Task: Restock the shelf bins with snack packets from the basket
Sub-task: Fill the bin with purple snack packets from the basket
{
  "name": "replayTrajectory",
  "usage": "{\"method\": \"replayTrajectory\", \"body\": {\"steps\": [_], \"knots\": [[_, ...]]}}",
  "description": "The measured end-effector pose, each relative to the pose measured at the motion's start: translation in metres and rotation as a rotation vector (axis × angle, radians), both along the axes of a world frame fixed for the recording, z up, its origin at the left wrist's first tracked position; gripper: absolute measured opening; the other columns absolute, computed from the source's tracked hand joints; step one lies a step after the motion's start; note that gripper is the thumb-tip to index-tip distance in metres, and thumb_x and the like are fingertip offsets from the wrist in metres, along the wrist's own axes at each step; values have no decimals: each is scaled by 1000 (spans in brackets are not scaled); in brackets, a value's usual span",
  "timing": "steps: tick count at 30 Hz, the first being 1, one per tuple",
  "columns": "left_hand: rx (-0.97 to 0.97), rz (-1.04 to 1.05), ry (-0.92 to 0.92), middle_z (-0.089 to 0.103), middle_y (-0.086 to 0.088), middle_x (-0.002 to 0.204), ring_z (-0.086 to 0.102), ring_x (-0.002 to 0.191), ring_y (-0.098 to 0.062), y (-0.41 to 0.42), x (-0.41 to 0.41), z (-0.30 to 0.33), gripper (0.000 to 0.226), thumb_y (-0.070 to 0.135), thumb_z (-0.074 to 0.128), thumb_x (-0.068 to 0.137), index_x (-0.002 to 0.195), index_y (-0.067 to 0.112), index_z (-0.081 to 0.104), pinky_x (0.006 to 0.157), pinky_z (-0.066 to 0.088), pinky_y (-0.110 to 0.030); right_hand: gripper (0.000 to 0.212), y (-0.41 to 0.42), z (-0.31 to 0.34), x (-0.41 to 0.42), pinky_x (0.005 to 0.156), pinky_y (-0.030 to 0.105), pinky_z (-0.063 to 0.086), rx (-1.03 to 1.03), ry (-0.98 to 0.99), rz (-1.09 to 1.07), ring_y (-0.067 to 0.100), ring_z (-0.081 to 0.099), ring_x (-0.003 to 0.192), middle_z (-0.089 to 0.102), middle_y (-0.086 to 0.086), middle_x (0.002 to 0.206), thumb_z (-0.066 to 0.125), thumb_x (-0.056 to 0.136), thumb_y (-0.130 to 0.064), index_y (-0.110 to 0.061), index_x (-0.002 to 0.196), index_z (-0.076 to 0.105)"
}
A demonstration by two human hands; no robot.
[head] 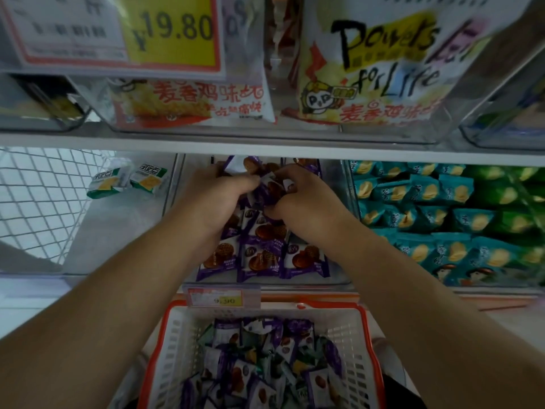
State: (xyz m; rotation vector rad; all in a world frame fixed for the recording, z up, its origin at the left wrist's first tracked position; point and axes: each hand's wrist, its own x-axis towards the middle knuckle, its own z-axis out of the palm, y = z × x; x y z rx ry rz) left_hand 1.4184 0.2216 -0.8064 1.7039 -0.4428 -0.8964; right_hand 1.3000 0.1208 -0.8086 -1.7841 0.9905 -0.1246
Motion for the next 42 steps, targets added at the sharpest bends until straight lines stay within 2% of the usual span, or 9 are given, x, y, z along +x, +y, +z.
{"method": "replayTrajectory", "body": {"steps": [5, 9, 14, 21, 25, 29, 35, 39, 42], "knots": [[69, 106, -87, 77, -4, 91, 70, 82, -19, -11, 4, -2, 14, 25, 64, 97, 101, 16, 74, 75, 53, -34, 52, 4, 2, -1, 56, 25, 45, -108, 131, 75, 14, 62, 86, 62, 1, 105, 67, 94, -20, -19, 138, 39], [324, 1, -585, 54, -3, 75, 49, 62, -13, -31, 14, -6, 22, 23, 43, 108, 98, 9, 58, 49, 35, -26, 61, 11, 1, 1, 56, 25, 48, -232, 192, 166, 17, 62, 86, 61, 7, 106, 62, 94, -15, -11, 147, 32], [602, -318, -989, 63, -16, 96, 62, 90, -33, -53, 40, -23, 7, 8, 56, 97, 103, 6, 60, 74, 49, -40, 61, 9, -3, 1, 62, 28, 50, -271, 235, 187, 22, 63, 94, 61, 11, 115, 62, 92, -14, -11, 147, 35], [446, -260, -1412, 61, -25, 117, 57, 111, -43, -51, 37, -43, 42, -7, 69, 82, 122, 2, 58, 98, 48, -53, 49, 5, -5, 3, 80, 37, 56, -385, 308, 194, 28, 60, 105, 59, 11, 117, 64, 88, -17, -8, 132, 46], [490, -342, -1183, 40, -20, 131, 57, 95, -36, -37, 40, -58, 53, 4, 73, 87, 133, 9, 48, 82, 57, -51, 49, 12, 0, 4, 103, 47, 48, -652, 408, 195, 36, 47, 123, 59, 12, 122, 63, 85, -27, -10, 128, 51], [466, -291, -1022, 37, -14, 127, 54, 90, -31, -41, 45, -66, 41, 4, 66, 88, 127, 13, 53, 84, 57, -47, 39, 7, 1, 11, 106, 42, 40, -792, 380, 147, 35, 46, 123, 62, 8, 117, 65, 84, -26, -13, 118, 52], [441, -161, -1118, 46, -19, 128, 58, 95, -37, -45, 40, -67, 16, 3, 60, 96, 111, 6, 64, 72, 49, -40, 9, -20, -4, 55, 56, 21, 48, -495, 163, 40, 19, 61, 80, 64, 7, 93, 62, 95, -11, -8, 102, 66], [460, -127, -1103, 40, -17, 136, 60, 98, -33, -42, 30, -61, 42, 0, 63, 92, 132, 10, 55, 73, 48, -38, 31, -35, -7, 71, 67, 31, 47, -523, 263, 204, 25, 59, 86, 50, 1, 76, 52, 105, -20, -22, 74, 50], [454, -157, -1075, 40, -14, 137, 60, 100, -30, -39, 20, -57, 50, 6, 67, 88, 134, 12, 49, 71, 43, -36, 10, -40, -16, 72, 90, 43, 57, -632, 437, 274, 29, 64, 103, 60, 5, 94, 60, 102, -18, -19, 92, 61]]}}
